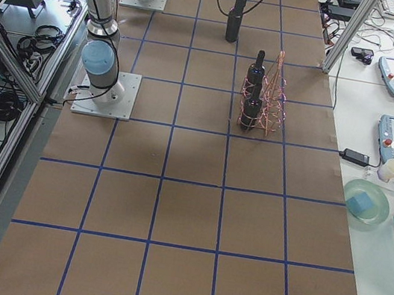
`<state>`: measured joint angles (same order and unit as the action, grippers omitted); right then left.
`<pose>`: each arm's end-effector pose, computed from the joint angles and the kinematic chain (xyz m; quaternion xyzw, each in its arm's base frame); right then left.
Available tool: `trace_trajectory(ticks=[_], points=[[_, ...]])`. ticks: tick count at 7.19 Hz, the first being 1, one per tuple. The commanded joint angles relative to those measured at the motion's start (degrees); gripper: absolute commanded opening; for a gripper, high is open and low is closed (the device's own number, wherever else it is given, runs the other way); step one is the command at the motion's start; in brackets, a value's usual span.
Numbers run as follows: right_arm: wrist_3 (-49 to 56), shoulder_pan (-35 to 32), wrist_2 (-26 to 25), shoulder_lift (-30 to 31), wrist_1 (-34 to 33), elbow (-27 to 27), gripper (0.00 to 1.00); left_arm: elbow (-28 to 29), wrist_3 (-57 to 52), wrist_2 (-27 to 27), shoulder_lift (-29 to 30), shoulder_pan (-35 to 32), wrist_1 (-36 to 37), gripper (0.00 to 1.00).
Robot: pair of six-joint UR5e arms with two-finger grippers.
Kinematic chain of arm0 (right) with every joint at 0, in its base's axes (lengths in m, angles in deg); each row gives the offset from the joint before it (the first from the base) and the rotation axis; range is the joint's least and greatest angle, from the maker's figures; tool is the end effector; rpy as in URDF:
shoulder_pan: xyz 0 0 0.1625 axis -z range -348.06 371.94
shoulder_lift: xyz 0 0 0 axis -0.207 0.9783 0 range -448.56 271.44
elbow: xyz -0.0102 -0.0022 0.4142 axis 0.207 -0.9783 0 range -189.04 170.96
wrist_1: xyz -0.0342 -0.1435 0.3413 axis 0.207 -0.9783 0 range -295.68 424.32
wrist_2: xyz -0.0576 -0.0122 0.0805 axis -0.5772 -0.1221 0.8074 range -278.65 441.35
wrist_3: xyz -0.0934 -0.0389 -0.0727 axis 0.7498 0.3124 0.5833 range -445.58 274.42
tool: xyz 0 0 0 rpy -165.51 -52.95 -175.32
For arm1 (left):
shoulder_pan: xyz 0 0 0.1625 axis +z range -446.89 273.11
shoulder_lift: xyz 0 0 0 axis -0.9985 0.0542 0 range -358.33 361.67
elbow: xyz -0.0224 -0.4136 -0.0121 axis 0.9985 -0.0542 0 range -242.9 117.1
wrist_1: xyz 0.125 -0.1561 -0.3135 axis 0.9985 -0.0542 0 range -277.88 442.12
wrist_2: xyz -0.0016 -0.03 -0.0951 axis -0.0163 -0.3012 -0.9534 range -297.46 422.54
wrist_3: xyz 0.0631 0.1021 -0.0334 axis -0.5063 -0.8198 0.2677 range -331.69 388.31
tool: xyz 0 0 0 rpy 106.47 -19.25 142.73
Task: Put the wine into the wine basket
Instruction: 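Open the left gripper and withdraw it while the right gripper moves toward the bottle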
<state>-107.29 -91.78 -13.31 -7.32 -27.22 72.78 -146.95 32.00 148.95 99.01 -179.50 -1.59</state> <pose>0.2412 -0.4681 0.4459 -0.0699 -0.9967 0.0204 0.0361 -0.1642 -0.5030 0.4497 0.0080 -0.9986 0.0409 0.0336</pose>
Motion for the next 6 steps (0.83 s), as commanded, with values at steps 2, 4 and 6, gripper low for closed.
trace_trajectory(ticks=[2, 4, 6], points=[[-19.5, -12.2, 0.4, -7.0, -6.3, -2.3, 1.0, 2.2, -11.2, 0.9, -2.3, 11.8, -5.8, 1.0], [-29.6, -15.6, 3.4, -10.2, -6.6, -6.6, 1.0, 2.1, -11.4, 3.2, -4.2, 14.2, -6.5, 1.0], [-32.1, -19.1, 3.8, -14.2, -6.8, -13.1, 1.0, 2.0, -12.4, 4.2, -5.6, 14.9, -7.5, 1.0]])
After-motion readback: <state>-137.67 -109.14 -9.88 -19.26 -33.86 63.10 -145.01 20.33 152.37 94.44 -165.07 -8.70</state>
